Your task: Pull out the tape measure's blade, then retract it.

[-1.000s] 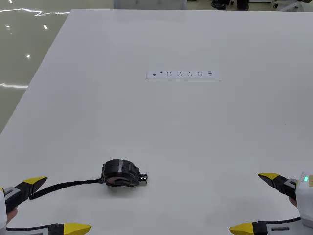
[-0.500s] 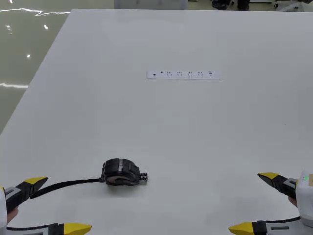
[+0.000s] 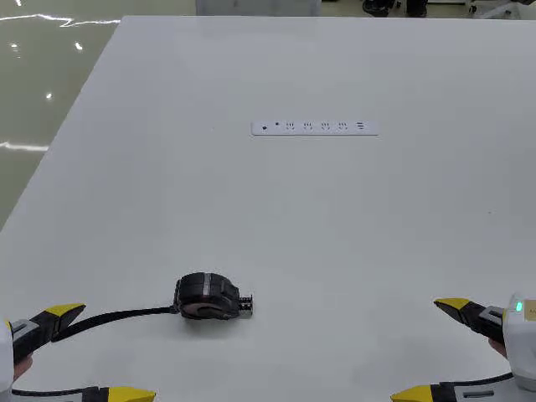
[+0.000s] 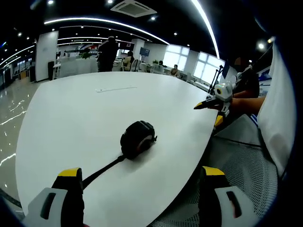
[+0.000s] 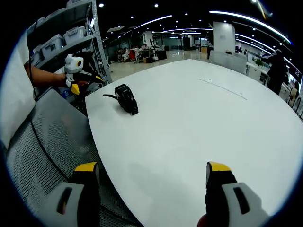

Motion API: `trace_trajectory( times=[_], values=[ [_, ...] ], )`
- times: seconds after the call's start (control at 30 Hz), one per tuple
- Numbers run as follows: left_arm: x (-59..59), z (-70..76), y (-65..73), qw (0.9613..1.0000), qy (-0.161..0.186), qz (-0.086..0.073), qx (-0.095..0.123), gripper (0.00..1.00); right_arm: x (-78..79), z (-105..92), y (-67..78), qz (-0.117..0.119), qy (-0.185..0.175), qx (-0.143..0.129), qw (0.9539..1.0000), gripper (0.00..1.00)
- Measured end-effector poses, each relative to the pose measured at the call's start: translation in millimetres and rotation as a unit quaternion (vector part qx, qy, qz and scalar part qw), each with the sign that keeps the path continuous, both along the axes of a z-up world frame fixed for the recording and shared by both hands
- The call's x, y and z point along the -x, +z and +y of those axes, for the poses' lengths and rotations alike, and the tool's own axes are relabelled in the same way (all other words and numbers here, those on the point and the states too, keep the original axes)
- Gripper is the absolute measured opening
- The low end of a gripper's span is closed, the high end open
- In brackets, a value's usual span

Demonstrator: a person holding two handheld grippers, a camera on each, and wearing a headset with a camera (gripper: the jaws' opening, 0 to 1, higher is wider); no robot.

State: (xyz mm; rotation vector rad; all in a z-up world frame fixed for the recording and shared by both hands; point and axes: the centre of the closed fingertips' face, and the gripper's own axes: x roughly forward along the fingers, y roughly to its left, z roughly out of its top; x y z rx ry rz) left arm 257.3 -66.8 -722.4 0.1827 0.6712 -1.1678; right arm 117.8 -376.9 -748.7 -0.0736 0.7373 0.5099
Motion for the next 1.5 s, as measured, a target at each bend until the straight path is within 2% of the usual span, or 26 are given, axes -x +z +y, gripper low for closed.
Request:
trace_trajectory(
  times=[0.3,0.5,0.77,0.83,1.27,1.5],
  values=[
    [-4.6,-7.6,-2.7,0.9993,-0.036,-0.010,-0.005,0.99,-8.1,5.6,-3.7,-0.004,0.018,0.004,0.9998,0.92],
    [-9.1,-10.2,-6.0,0.9988,-0.045,-0.013,-0.015,0.97,-16.6,10.4,-2.9,-0.012,0.027,-0.004,0.9996,0.91],
    [-13.7,-17.5,-9.9,0.9980,-0.060,-0.014,-0.016,0.95,-25.4,21.7,-6.3,-0.016,0.043,-0.007,0.9989,0.89],
    [-15.7,-19.3,-12.4,0.9979,-0.062,-0.010,-0.017,0.95,-28.6,23.2,-7.9,-0.017,0.046,-0.008,0.9988,0.89],
    [-23.7,-33.5,-18.2,0.9961,-0.087,-0.009,-0.013,0.92,-47.7,35.4,-6.5,-0.034,0.064,-0.019,0.9972,0.83],
    [-28.7,-46.4,-19.4,0.9944,-0.105,-0.015,-0.011,0.88,-55.2,42.1,-10.6,-0.035,0.068,-0.028,0.9967,0.80]
  ],
)
